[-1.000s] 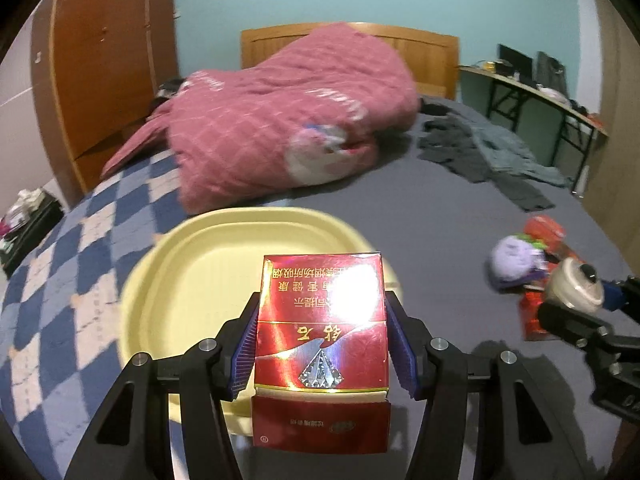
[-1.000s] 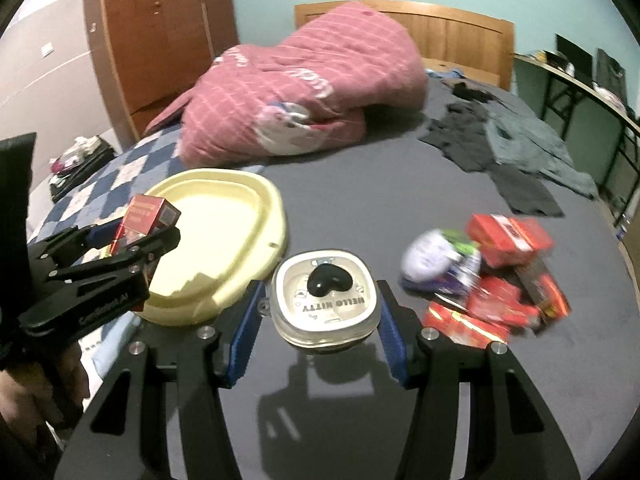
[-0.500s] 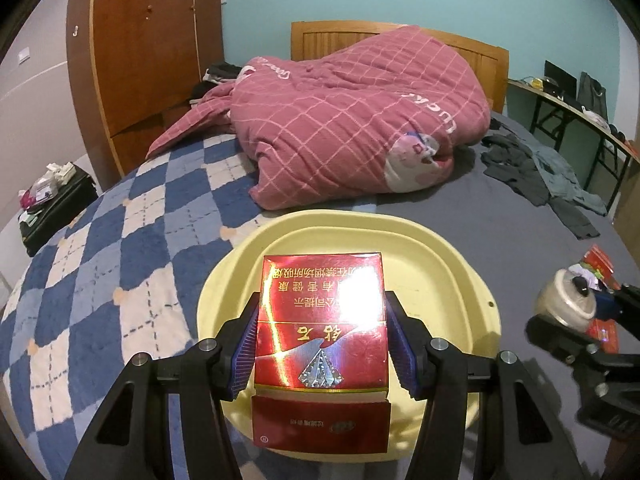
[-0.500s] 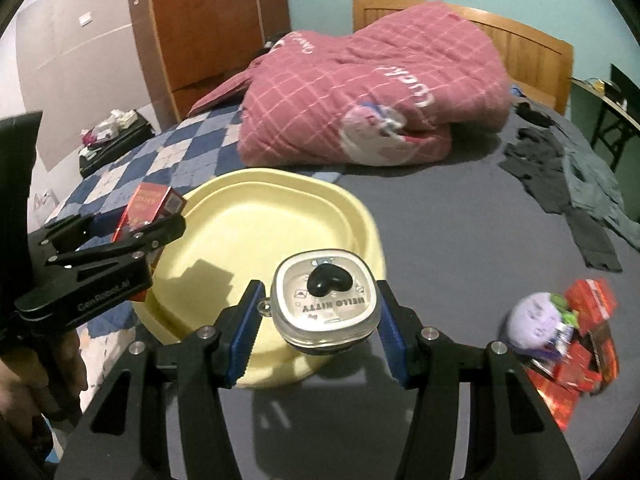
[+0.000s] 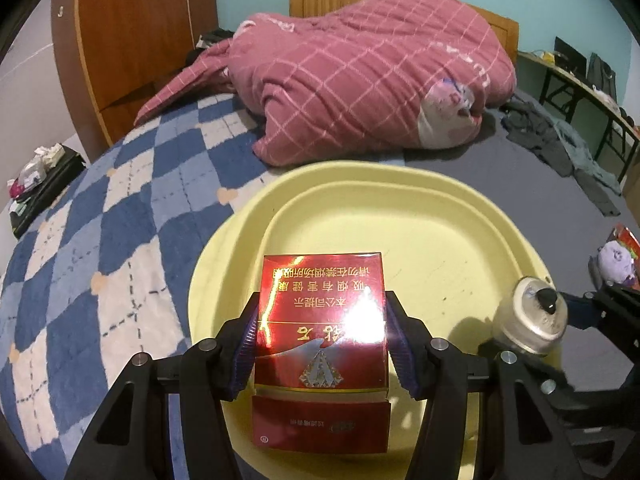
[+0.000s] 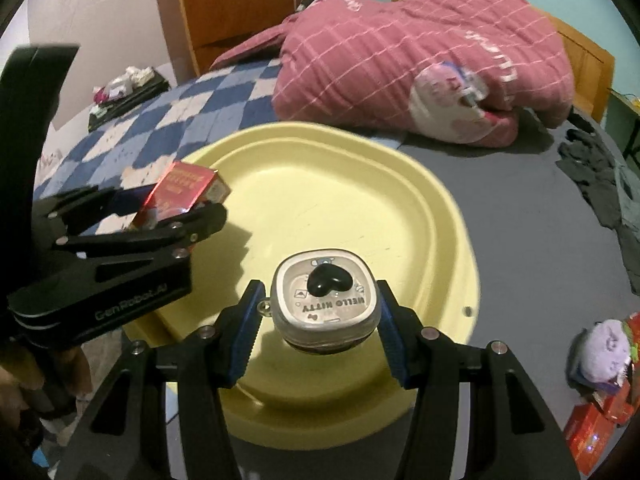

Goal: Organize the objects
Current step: 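Lower the pack onto the yellow tray with the left tool while the right tool sets the tin beside it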

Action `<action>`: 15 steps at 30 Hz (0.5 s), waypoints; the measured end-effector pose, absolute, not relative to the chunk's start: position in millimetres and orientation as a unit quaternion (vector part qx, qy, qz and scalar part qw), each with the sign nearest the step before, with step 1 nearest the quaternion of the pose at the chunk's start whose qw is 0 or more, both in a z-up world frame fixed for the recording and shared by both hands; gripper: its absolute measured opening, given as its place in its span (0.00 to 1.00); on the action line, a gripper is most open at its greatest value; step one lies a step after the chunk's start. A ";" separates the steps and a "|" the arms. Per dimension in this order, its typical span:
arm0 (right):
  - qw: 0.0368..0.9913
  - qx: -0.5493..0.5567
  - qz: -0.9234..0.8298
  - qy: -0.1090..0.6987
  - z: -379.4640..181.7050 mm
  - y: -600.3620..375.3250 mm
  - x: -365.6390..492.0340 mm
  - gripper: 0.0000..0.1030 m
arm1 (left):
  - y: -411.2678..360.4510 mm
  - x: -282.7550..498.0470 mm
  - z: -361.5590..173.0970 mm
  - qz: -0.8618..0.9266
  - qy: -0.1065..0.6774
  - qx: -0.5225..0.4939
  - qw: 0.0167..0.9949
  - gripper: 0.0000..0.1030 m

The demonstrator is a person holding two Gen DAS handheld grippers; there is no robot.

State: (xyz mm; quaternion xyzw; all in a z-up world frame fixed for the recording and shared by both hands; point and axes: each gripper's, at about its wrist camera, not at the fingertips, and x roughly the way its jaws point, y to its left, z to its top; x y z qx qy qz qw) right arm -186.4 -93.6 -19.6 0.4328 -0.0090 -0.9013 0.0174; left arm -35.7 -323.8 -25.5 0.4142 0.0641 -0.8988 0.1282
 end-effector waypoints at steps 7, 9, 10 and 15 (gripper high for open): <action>0.019 0.447 -0.894 0.002 -34.6 -99.8 -193.2 0.54 | -333.7 -51.1 -45.5 -0.893 0.071 0.426 0.124 0.54; 0.019 0.452 -0.892 0.007 -38.3 -101.3 -194.5 0.54 | -332.4 -53.2 -50.8 -0.893 0.065 0.427 0.126 0.54; 0.019 0.453 -0.891 0.011 -39.8 -101.6 -194.8 0.54 | -331.4 -52.4 -51.9 -0.894 0.061 0.427 0.126 0.54; 0.018 0.459 -0.888 0.007 -47.1 -99.9 -198.4 0.54 | -330.8 -58.3 -62.4 -0.892 0.056 0.430 0.126 0.54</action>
